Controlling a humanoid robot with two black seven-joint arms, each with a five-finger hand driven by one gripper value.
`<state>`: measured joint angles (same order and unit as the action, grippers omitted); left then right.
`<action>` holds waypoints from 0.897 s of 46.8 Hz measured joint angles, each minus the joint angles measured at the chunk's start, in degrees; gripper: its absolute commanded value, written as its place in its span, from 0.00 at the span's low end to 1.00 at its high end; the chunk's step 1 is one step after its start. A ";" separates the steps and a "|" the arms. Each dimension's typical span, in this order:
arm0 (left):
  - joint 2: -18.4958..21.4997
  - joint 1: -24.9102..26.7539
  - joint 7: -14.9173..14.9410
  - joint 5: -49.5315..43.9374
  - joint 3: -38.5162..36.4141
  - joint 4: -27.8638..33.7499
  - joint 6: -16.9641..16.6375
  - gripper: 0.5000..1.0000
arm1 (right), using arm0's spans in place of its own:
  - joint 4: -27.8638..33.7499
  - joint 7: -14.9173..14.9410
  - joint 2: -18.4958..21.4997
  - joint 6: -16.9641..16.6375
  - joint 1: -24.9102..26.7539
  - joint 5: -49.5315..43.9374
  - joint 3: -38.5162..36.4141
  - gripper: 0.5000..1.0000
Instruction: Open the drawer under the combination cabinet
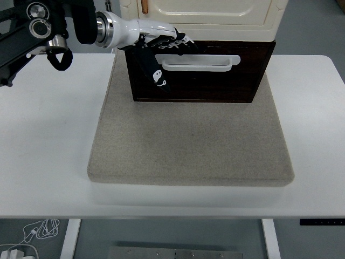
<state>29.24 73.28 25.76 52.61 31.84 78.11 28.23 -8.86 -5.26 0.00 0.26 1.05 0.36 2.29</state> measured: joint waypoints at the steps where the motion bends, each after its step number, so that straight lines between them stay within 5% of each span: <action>1: -0.27 0.09 0.00 0.27 -0.01 -0.24 -0.01 1.00 | 0.00 0.00 0.00 0.00 0.00 0.00 0.00 0.86; 42: -8.78 0.20 -0.10 3.58 -1.34 -7.57 -4.05 1.00 | -0.01 -0.01 0.00 0.00 -0.01 -0.02 0.00 0.86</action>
<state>20.46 73.48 25.66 56.19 30.50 70.54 24.18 -8.87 -5.28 0.00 0.26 1.05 0.35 2.28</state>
